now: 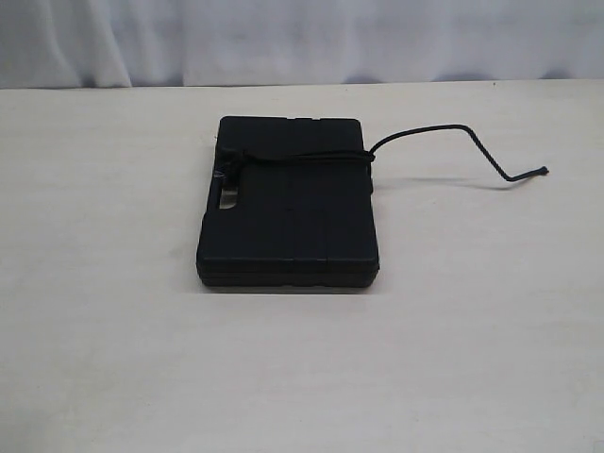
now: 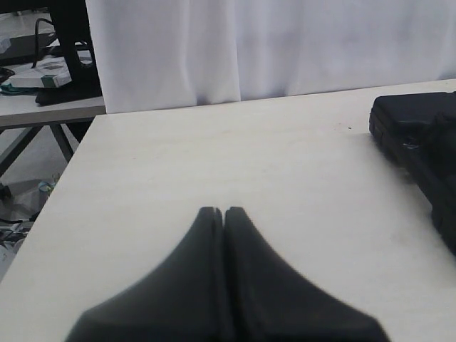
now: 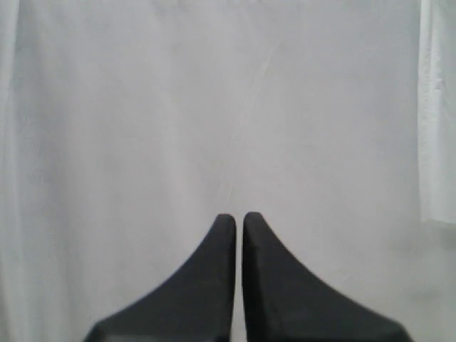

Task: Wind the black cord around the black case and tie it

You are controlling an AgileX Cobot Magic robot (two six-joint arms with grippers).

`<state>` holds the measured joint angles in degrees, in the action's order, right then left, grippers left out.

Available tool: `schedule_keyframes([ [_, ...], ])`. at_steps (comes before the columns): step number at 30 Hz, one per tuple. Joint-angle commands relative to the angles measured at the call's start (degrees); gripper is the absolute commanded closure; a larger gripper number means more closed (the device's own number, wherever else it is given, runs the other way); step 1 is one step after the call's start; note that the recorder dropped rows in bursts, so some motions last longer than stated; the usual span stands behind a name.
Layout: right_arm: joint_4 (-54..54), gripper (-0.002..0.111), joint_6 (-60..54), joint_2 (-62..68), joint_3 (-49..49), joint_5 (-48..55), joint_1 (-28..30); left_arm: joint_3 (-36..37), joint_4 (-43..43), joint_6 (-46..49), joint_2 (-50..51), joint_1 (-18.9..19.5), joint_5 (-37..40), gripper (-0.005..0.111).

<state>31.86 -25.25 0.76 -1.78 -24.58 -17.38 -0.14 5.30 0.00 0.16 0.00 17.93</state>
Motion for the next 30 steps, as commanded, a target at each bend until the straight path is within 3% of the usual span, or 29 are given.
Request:
schedule_keyframes([
  [1,-13.37,0.104,10.7,-0.28,1.78,-0.84,3.1,0.14,-0.03,0.0,-0.16,0.08,-0.32,0.107],
  [7,-17.24,0.104,13.12,-0.76,1.78,2.12,9.23,0.14,-0.03,0.0,-0.16,0.08,-0.32,0.107],
  [14,-30.47,0.104,17.44,-0.76,1.78,11.63,9.21,0.14,0.08,0.3,-0.16,0.08,-0.32,0.107],
  [30,-38.59,0.104,23.66,-0.76,1.78,30.2,9.21,0.14,0.08,0.3,-0.16,0.08,-0.32,0.107],
])
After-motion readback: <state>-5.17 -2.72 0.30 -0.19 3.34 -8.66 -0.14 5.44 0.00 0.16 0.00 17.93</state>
